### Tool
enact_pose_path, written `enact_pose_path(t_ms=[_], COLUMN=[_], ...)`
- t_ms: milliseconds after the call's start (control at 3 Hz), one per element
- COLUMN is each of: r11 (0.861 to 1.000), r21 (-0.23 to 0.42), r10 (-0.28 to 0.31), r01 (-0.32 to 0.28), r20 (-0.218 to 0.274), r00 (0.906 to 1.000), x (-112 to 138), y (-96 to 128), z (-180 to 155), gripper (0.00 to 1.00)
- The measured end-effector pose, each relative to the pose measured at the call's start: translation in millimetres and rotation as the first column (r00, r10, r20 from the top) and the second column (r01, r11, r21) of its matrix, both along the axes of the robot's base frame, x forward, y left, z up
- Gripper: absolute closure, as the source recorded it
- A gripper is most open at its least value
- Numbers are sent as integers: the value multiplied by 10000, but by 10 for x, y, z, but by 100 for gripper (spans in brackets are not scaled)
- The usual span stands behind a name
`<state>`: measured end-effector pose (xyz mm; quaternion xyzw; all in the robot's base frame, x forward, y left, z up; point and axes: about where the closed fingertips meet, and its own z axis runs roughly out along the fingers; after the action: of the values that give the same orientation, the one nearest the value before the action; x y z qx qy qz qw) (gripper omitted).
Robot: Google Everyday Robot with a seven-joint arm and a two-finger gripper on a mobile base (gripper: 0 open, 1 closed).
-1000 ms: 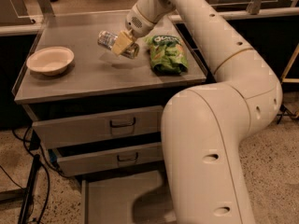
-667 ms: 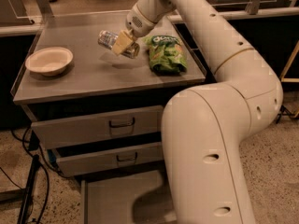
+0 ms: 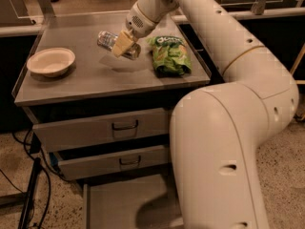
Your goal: Place redbull can into bottom drawer
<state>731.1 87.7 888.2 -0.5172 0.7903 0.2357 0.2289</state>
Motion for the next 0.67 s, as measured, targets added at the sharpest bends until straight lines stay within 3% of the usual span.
enact_pose_path(t_ms=[667], r11=[9999], r21=[23], r10=[-103], r01=[104], r20=[-229], r00=[9997], x=[-653], y=[29], z=[-17], gripper=[100])
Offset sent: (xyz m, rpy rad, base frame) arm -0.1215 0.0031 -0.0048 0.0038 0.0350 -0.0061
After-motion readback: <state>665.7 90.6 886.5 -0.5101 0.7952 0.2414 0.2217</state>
